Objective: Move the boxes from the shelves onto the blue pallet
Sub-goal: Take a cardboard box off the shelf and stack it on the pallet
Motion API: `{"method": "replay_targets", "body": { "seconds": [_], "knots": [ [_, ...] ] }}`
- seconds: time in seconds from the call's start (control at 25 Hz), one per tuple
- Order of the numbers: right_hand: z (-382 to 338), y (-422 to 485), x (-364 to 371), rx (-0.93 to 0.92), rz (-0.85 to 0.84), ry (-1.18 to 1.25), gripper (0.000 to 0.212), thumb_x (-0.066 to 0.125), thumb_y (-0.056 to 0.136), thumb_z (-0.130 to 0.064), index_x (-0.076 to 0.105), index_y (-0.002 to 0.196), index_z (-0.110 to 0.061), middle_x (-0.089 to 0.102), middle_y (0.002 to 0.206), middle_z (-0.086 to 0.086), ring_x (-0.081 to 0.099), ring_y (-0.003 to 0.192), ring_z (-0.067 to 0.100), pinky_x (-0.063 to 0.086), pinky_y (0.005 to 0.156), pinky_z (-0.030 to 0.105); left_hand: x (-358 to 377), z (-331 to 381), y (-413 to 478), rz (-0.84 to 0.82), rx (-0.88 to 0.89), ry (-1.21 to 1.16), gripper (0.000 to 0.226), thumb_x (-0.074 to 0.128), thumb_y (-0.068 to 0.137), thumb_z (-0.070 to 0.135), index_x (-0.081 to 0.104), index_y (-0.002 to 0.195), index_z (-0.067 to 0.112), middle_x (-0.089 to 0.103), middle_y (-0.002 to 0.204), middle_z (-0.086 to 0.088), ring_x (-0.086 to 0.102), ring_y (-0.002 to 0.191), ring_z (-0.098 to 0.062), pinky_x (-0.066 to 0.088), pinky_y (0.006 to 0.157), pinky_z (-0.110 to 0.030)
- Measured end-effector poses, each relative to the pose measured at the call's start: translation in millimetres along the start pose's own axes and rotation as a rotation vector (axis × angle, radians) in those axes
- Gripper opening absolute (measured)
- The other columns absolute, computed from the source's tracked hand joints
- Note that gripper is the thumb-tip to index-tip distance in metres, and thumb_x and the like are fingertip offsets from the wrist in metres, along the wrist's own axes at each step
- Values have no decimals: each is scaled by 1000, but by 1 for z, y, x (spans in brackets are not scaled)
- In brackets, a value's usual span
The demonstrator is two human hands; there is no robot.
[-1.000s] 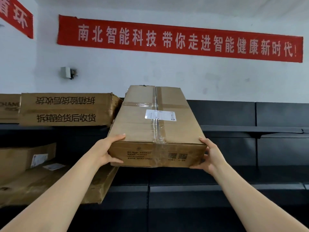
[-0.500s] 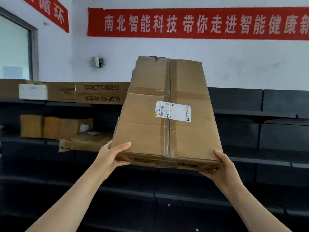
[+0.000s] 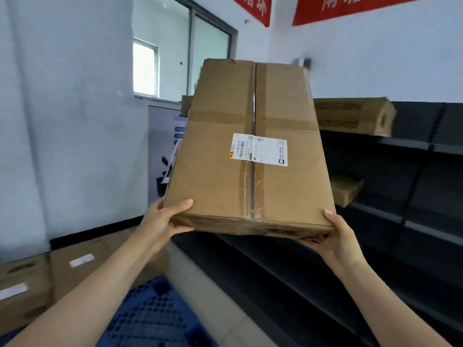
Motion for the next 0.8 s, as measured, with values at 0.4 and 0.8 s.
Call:
{"method": "replay_targets", "body": {
  "seconds": [0.4, 0.8],
  "knots": [
    [300, 55, 290, 454, -336, -33, 68, 86, 47, -43, 64, 104, -13, 70, 105, 9, 62, 101, 29, 49, 88, 49, -361, 38, -47, 614, -6, 46, 45, 78, 66, 15, 59, 107, 11, 69, 102, -10, 67, 90, -27, 59, 56, -40],
    [531, 80, 377, 925, -437, -180, 22, 61, 88, -31, 62, 106, -19, 62, 121, 11, 57, 113, 33, 49, 93, 57, -530, -47, -89, 967, -197, 45, 69, 82, 57, 21, 58, 119, 4, 66, 118, -16, 63, 104, -31, 56, 76, -54]
  ]
}}
Point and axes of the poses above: each hand's wrist, its own y-axis towards the middle knuckle, its own x-axis out of the palm, z = x × y, the point moved 1 cm from there along y, towards the middle knuckle
